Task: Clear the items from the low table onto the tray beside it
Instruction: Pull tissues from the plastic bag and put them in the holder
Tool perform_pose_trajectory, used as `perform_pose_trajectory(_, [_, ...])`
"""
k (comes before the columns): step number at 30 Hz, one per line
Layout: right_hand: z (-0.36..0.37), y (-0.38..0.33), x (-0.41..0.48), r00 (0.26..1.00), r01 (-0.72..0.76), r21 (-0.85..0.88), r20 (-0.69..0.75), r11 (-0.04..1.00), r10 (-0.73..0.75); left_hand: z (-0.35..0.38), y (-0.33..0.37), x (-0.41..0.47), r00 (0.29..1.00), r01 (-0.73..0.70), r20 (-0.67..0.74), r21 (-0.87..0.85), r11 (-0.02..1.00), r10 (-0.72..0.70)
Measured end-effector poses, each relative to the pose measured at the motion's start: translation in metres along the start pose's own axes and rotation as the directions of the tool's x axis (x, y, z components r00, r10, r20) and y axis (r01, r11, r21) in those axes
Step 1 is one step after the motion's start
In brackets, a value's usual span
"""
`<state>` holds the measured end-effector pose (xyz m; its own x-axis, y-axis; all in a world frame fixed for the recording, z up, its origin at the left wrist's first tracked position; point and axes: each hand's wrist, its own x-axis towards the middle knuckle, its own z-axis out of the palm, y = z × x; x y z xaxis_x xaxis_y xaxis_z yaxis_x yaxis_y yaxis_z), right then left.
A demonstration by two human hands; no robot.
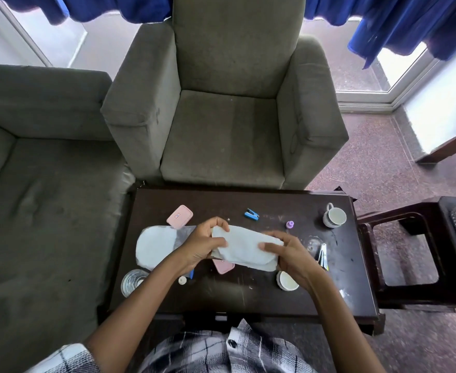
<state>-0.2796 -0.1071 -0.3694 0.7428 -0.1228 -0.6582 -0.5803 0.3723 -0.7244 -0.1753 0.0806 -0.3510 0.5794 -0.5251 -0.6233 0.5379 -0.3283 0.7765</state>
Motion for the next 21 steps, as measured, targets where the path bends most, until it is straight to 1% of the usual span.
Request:
perform_pose_trajectory(2, [-0.007, 0.005, 0.003, 0.997, -0.029, 0.006, -0.078, 1.0, 0.029, 0.001, -0.004, 0.01, 1.0, 0.019, -0.024, 0.072, 0.997, -0.018])
perform_pose_trajectory(5, [-0.021, 0.011, 0.009, 0.971, -0.061, 0.083, -0.224, 0.995, 0.078, 0.006, -0.012, 0.03, 0.995, 0.078, -0.075, 0.15, 0.986, -0.068])
perform_pose_trajectory(9, [-0.041, 0.02, 0.022, 0.918, -0.107, 0.071, -0.376, 0.992, 0.126, 0.026, -0.029, 0.058, 0.98, 0.135, -0.166, 0.166, 0.977, -0.107])
perform_pose_trajectory(10, [-0.048, 0.023, 0.027, 0.896, -0.122, 0.038, -0.425, 0.992, 0.127, 0.031, -0.033, 0.065, 0.974, 0.153, -0.192, 0.155, 0.976, -0.122])
perform_pose_trajectory(12, [-0.067, 0.032, 0.044, 0.838, -0.178, -0.137, -0.539, 0.974, 0.078, 0.038, -0.04, 0.075, 0.959, 0.185, -0.247, 0.167, 0.968, -0.141])
perform_pose_trajectory(13, [-0.074, 0.035, 0.053, 0.815, -0.215, -0.224, -0.577, 0.951, 0.049, 0.04, -0.043, 0.079, 0.952, 0.192, -0.273, 0.178, 0.965, -0.139])
perform_pose_trajectory(15, [-0.08, 0.036, 0.069, 0.793, -0.265, -0.307, -0.609, 0.914, 0.026, 0.041, -0.048, 0.087, 0.944, 0.199, -0.301, 0.194, 0.961, -0.134])
perform_pose_trajectory(18, [-0.077, 0.032, 0.09, 0.781, -0.299, -0.434, -0.623, 0.85, -0.043, 0.037, -0.057, 0.096, 0.938, 0.232, -0.309, 0.228, 0.946, -0.155])
perform_pose_trajectory(21, [-0.07, 0.036, 0.113, 0.809, -0.344, -0.562, -0.584, 0.752, -0.066, 0.031, -0.068, 0.1, 0.929, 0.269, -0.321, 0.242, 0.932, -0.185])
